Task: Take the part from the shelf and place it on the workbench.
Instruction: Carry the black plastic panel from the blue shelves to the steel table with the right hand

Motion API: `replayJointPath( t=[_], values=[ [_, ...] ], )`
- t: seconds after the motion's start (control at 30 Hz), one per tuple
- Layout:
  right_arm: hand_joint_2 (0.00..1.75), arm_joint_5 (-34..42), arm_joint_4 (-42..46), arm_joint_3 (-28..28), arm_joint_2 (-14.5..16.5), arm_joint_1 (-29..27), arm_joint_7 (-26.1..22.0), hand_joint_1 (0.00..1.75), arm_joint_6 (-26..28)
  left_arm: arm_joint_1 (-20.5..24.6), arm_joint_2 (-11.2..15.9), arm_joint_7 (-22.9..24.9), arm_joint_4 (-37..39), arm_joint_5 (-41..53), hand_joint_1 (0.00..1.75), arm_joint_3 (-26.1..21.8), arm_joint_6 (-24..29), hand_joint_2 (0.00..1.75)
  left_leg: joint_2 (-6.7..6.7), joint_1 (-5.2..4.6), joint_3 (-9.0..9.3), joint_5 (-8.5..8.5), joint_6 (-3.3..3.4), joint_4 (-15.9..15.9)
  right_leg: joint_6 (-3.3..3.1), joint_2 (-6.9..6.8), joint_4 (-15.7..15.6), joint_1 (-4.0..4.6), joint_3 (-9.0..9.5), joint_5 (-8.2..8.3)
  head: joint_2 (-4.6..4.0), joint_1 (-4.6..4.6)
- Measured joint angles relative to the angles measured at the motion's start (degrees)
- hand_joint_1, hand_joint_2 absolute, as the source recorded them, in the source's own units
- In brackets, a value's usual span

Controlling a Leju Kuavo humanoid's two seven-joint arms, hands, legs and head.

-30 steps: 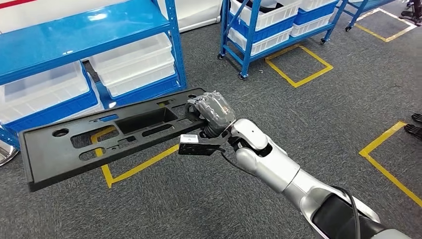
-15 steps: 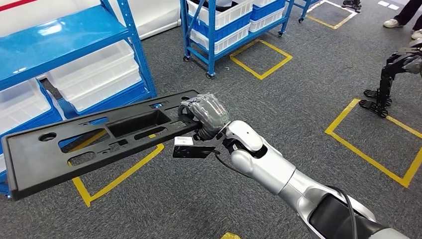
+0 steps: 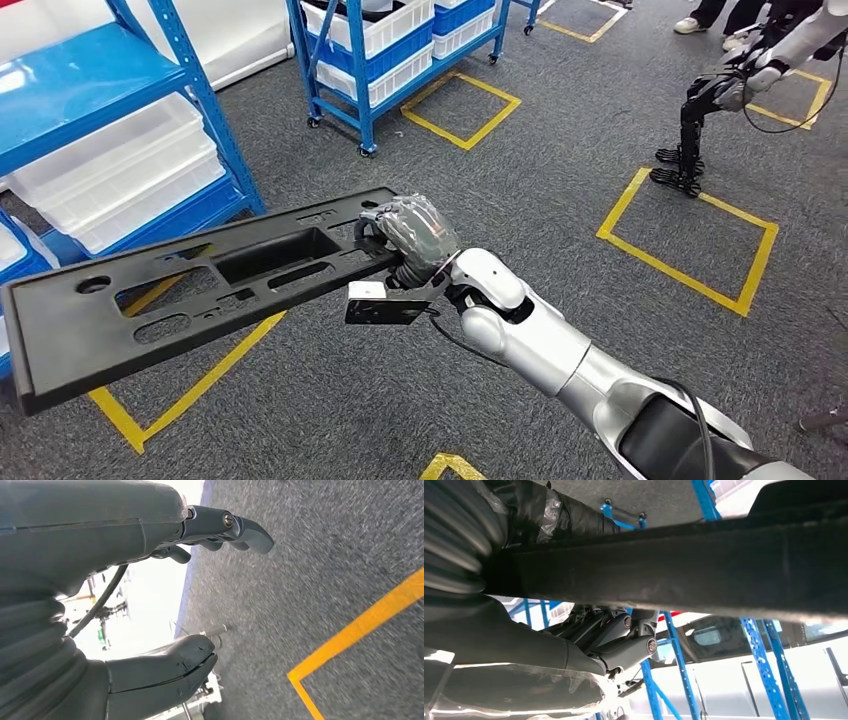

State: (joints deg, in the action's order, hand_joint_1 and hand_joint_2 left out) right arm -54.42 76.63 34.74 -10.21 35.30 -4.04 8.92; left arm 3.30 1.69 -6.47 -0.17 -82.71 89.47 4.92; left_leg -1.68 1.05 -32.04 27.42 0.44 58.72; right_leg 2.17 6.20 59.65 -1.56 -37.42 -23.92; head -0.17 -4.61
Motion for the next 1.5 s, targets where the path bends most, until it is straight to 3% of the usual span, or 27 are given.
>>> replayJointPath(
  t=[0.03,0.1,0.17,0.2,0.27,0.33,0.4,0.43,0.5,0.57,0.63,0.7,0.73,0.8,0.83,0.9,0.93,1.0,1.03,1.13,1.2,1.23,1.27,1.33,1.4,1.43,1.5],
  values=[
    [1.75,0.00,-0.09,-0.09,-0.05,-0.07,-0.19,1.75,0.02,0.05,-0.12,-0.01,0.00,0.04,0.00,0.01,-0.01,1.75,0.68,0.03,-0.03,-0.32,0.57,-0.27,0.20,-1.25,0.85,0.06,-0.45,-0.67,0.00,-0.01],
    [1.75,0.00,-0.21,-0.24,-0.11,-0.11,-0.41,1.75,0.05,-0.02,-0.28,-0.04,0.00,0.16,0.00,0.01,-0.04,1.75,2.05,-0.10,-0.30,-0.76,1.40,-0.59,0.31,-4.50,6.11,0.27,-2.79,-4.06,0.00,-0.03],
    [1.75,0.00,-0.35,-0.29,-0.11,-0.22,-0.43,1.75,0.06,-0.18,-0.33,-0.10,0.00,0.25,0.00,0.02,-0.09,1.75,3.45,-0.42,-0.76,-0.92,1.71,-0.54,0.41,-5.66,13.49,0.32,-5.86,-7.67,0.00,-0.03],
    [1.75,0.00,-0.46,-0.29,-0.11,-0.32,-0.43,1.75,0.06,-0.22,-0.33,-0.13,0.00,0.27,0.00,0.02,-0.10,1.75,4.18,-0.59,-0.94,-0.97,1.78,-0.50,0.39,-5.79,15.44,0.33,-6.45,-8.27,0.00,-0.02],
    [1.75,-0.01,-0.63,-0.29,-0.13,-0.48,-0.46,1.75,0.06,-0.19,-0.38,-0.19,0.00,0.27,0.00,0.02,-0.11,1.75,5.54,-0.89,-1.09,-1.01,1.84,-0.45,-0.01,-6.37,12.77,0.49,-4.07,-6.60,0.00,-0.03],
    [1.75,-0.02,-0.66,-0.35,-0.18,-0.40,-0.49,1.75,0.08,-0.20,-0.54,-0.20,0.00,0.26,0.00,0.02,-0.11,1.75,6.73,-1.26,-0.99,-0.95,1.73,-0.36,-1.07,-9.18,4.80,1.24,1.00,-4.01,0.00,-0.02],
    [1.75,-0.02,-0.60,-0.44,-0.15,-0.30,-0.50,1.75,0.21,-0.21,-0.69,-0.22,0.00,0.25,0.00,0.02,-0.08,1.75,7.98,-1.55,-0.86,-0.83,1.37,-0.25,-2.00,-11.31,0.04,2.06,3.56,-3.10,0.00,-0.01],
    [1.75,-0.02,-0.58,-0.49,-0.13,-0.32,-0.50,1.75,0.28,-0.18,-0.73,-0.22,0.00,0.25,0.00,0.02,-0.07,1.75,8.66,-1.64,-0.78,-0.78,1.14,-0.26,-2.23,-11.26,-0.50,2.29,3.62,-3.15,0.00,-0.01],
    [1.75,-0.02,-0.58,-0.61,-0.11,-0.47,-0.50,1.75,0.40,-0.03,-0.71,-0.22,0.01,0.25,0.00,0.02,-0.04,1.75,9.33,-1.59,-0.61,-0.49,0.57,-0.17,-2.63,-9.63,-0.89,2.01,3.49,-2.65,0.00,-0.01],
    [1.75,-0.02,-0.59,-0.69,-0.07,-0.49,-0.50,1.75,0.44,-0.01,-0.70,-0.24,0.01,0.24,0.00,0.02,-0.04,1.75,6.57,-1.31,-1.54,1.54,-0.10,2.30,-3.21,-8.27,-1.42,1.46,3.45,-2.02,0.00,0.00],
    [1.75,-0.02,-0.61,-0.69,0.10,-0.56,-0.50,1.75,0.48,-0.17,-0.75,-0.25,0.00,0.20,0.00,0.02,-0.04,1.75,3.02,-0.91,-4.47,5.49,-0.63,9.14,-3.56,-6.85,-1.53,1.23,3.19,-1.65,0.00,0.01],
    [1.75,-0.02,-0.66,-0.68,0.22,-0.84,-0.50,1.75,0.51,-0.33,-0.78,-0.22,0.00,0.16,0.00,0.02,0.01,1.75,2.14,-0.73,-7.31,7.78,-0.96,15.54,-3.62,-5.27,-1.29,1.19,2.90,-1.55,0.00,0.01],
    [1.75,-0.02,-0.70,-0.68,0.22,-1.01,-0.50,1.75,0.53,-0.36,-0.77,-0.22,0.00,0.16,0.00,0.02,0.05,1.75,2.08,-0.63,-7.57,7.31,-1.06,16.12,-3.57,-4.46,-1.10,1.16,2.81,-1.56,0.00,0.01],
    [1.75,-0.02,-0.77,-0.69,0.22,-1.24,-0.50,1.75,0.58,-0.37,-0.73,-0.22,0.00,0.16,0.00,0.02,0.11,1.75,1.29,-0.30,-5.04,3.51,-1.17,10.63,-3.32,-2.84,-0.58,1.00,2.70,-1.70,0.00,0.02],
    [1.75,-0.02,-0.78,-0.71,0.22,-1.26,-0.50,1.75,0.65,-0.38,-0.71,-0.23,0.00,0.18,0.00,0.02,0.13,1.75,-0.06,-0.07,-3.25,1.85,-1.23,6.77,-3.04,-2.10,-0.27,0.96,2.56,-1.81,0.00,0.01],
    [1.75,-0.01,-0.78,-0.75,0.22,-1.18,-0.48,1.75,0.79,-0.32,-0.72,-0.25,0.00,0.28,0.00,0.02,0.13,1.75,-2.38,0.21,-1.03,0.30,-1.19,1.54,-2.24,-0.72,0.31,0.87,1.95,-1.81,0.00,-0.02],
    [1.75,0.00,-0.78,-0.79,0.22,-1.16,-0.47,1.75,0.85,-0.26,-0.73,-0.26,0.00,0.36,0.00,0.02,0.13,1.75,-2.79,0.18,-0.87,0.49,-1.06,1.02,-1.78,-0.06,0.37,0.84,1.59,-1.63,0.00,-0.02],
    [1.75,0.00,-0.76,-0.93,0.14,-1.26,-0.47,1.75,0.89,-0.10,-0.75,-0.26,0.00,0.55,0.00,0.02,0.13,1.75,-1.59,0.15,-0.81,0.16,-0.45,0.70,-0.94,1.06,0.21,0.63,1.12,-1.25,0.00,0.00],
    [1.75,0.00,-0.76,-1.02,0.09,-1.27,-0.48,1.75,0.89,-0.04,-0.76,-0.26,0.00,0.68,0.00,0.03,0.13,1.75,-0.88,0.20,-0.73,-0.08,0.02,0.43,-0.66,0.53,0.61,0.68,0.81,-1.55,0.00,-0.03],
    [1.75,0.00,-0.76,-1.17,0.02,-0.98,-0.48,1.75,0.86,-0.04,-0.76,-0.28,0.00,1.04,0.00,0.04,0.13,1.75,1.36,-0.01,-0.74,-0.51,1.21,-0.18,-0.16,-4.17,7.97,0.85,-2.74,-5.81,0.00,-0.11],
    [1.75,0.00,-0.79,-1.16,0.02,-1.02,-0.48,1.75,0.84,-0.09,-0.74,-0.28,0.00,1.12,0.00,0.04,0.13,1.75,2.87,-0.32,-0.91,-0.50,1.43,-0.17,0.06,-5.61,14.52,0.75,-5.73,-8.35,0.00,-0.11],
    [1.75,0.01,-0.80,-1.16,0.02,-1.10,-0.48,1.75,0.82,-0.08,-0.73,-0.28,0.00,1.12,0.00,0.04,0.13,1.75,3.64,-0.42,-0.93,-0.48,1.46,-0.16,0.08,-5.86,15.50,0.72,-6.03,-8.25,0.00,-0.11],
    [1.75,0.01,-0.81,-1.16,0.02,-1.14,-0.48,1.75,0.82,-0.04,-0.72,-0.28,0.00,1.12,0.00,0.04,0.13,1.75,4.35,-0.48,-0.92,-0.47,1.46,-0.16,0.03,-6.09,14.30,0.73,-5.20,-7.18,0.00,-0.11],
    [1.75,0.01,-0.80,-1.17,0.01,-0.96,-0.48,1.75,0.82,0.06,-0.71,-0.28,0.00,1.13,0.00,0.04,0.11,1.75,5.61,-0.58,-0.76,-0.39,1.34,-0.15,-0.38,-7.49,6.71,0.93,-0.86,-3.93,0.00,-0.11],
    [1.75,0.01,-0.76,-1.18,-0.02,-0.63,-0.48,1.75,0.81,0.11,-0.71,-0.27,0.00,1.18,0.00,0.04,0.05,1.75,6.66,-0.83,-0.65,-0.25,0.99,-0.11,-1.10,-9.32,0.68,1.54,2.32,-2.35,0.00,-0.10],
    [1.75,0.01,-0.76,-1.19,-0.04,-0.49,-0.48,1.75,0.80,0.10,-0.71,-0.26,0.00,1.26,0.00,0.04,0.01,1.75,7.18,-0.92,-0.59,-0.20,0.74,-0.13,-1.42,-9.64,-0.33,1.84,2.68,-2.35,0.00,-0.10],
    [1.75,0.01,-0.78,-1.19,-0.06,-0.35,-0.48,1.75,0.78,0.19,-0.71,-0.22,0.00,1.41,0.00,0.04,-0.04,1.75,8.24,-1.00,-0.42,-0.12,0.14,-0.27,-2.06,-8.43,-0.62,1.95,2.63,-2.01,0.00,-0.09]
  ],
)
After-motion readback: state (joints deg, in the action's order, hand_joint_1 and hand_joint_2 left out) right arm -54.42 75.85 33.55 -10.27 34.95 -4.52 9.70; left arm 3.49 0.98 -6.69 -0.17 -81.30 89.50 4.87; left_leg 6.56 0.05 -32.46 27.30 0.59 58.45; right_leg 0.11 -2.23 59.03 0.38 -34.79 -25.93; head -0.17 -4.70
